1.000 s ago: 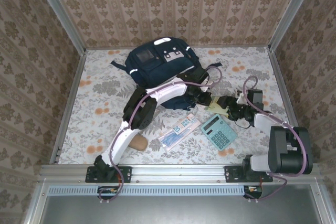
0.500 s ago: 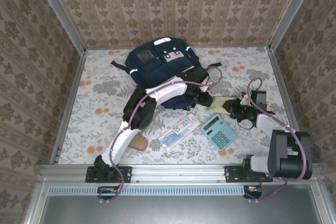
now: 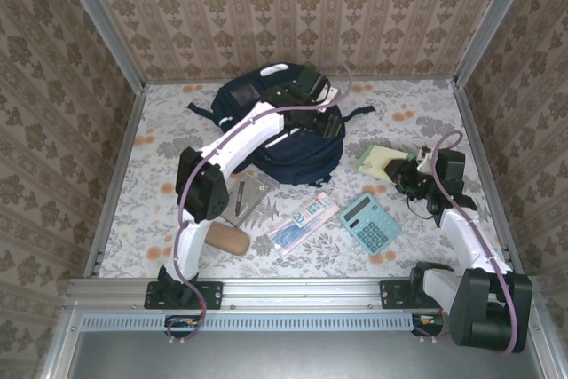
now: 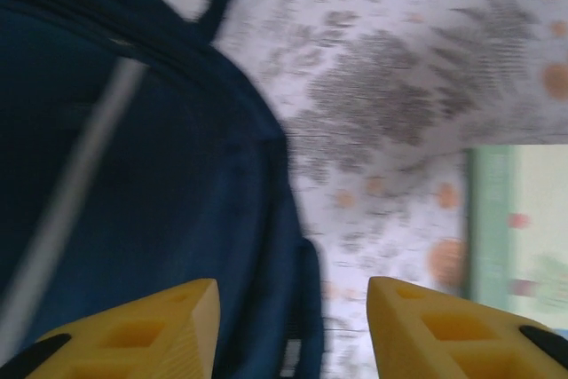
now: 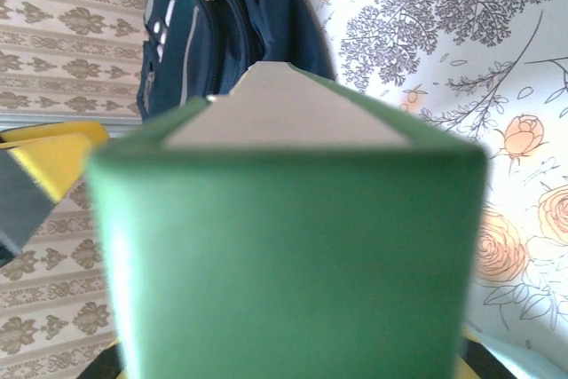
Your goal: Pack the student bag
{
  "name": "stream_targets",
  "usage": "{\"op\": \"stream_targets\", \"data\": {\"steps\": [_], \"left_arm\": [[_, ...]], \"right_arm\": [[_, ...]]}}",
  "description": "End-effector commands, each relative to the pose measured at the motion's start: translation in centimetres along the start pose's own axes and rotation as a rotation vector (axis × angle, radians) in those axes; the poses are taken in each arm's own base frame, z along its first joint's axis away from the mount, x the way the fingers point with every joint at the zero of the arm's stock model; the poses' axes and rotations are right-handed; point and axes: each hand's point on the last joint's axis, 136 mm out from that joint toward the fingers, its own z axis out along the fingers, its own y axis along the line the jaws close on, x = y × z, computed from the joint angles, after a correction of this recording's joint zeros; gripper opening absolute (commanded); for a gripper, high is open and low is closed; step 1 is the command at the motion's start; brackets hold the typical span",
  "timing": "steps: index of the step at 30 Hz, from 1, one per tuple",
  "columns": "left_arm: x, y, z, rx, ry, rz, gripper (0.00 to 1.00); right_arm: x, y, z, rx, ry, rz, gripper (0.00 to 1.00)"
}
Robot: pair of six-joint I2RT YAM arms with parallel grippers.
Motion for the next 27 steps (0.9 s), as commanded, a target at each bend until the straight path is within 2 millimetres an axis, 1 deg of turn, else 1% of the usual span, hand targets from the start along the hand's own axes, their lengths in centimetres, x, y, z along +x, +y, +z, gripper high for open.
{"op": "stream_targets", "data": {"steps": [1, 4, 6, 8, 13, 14, 15, 16, 18, 19, 20, 22, 27], "left_arm": [[2.7, 4.2, 1.3, -0.259, 0.111, 0.180, 0.50], [4.2, 5.6, 3.0, -0.316, 0.178, 0.246, 0.52], [4.9, 5.9, 3.9, -0.323, 0.205, 0.278, 0.53], [5.6, 6.3, 4.9, -0.335, 0.231, 0.294, 0.57], [6.8, 7.2, 6.6, -0.365, 0.271, 0.322, 0.59], [6.8, 7.5, 6.7, -0.388, 0.273, 0.331, 0.55], [6.8, 7.7, 6.7, -0.401, 0.276, 0.336, 0.48], [6.7, 7.8, 6.8, -0.407, 0.275, 0.338, 0.36], [6.2, 8.1, 6.3, -0.434, 0.258, 0.333, 0.10], [5.8, 8.1, 5.8, -0.447, 0.244, 0.330, 0.00], [5.2, 8.2, 5.0, -0.461, 0.225, 0.324, 0.00], [3.9, 7.8, 3.3, -0.462, 0.176, 0.316, 0.00], [-0.3, 6.7, -2.1, -0.460, 0.033, 0.275, 0.00]], "right_arm": [[0.1, 2.0, -0.7, -0.058, -0.007, -0.002, 0.00], [0.7, 2.1, -1.0, -0.062, -0.006, 0.002, 0.00], [0.9, 2.3, -1.2, -0.068, -0.013, 0.003, 0.00], [1.0, 2.4, -1.4, -0.069, -0.016, 0.008, 0.00], [1.4, 2.8, -1.3, -0.078, -0.003, 0.013, 0.00], [1.5, 2.9, -1.3, -0.079, -0.001, 0.012, 0.00], [1.6, 2.9, -1.2, -0.080, 0.000, 0.012, 0.00], [1.7, 3.1, -1.2, -0.083, 0.002, 0.012, 0.00], [1.9, 3.4, -1.0, -0.091, 0.006, 0.009, 0.00], [2.0, 3.6, -0.8, -0.098, 0.006, 0.008, 0.00], [2.1, 4.0, -0.6, -0.108, 0.005, 0.004, 0.00], [2.4, 4.9, -0.1, -0.130, -0.003, -0.012, 0.00], [3.1, 7.3, 1.7, -0.184, -0.007, -0.049, 0.00]]}}
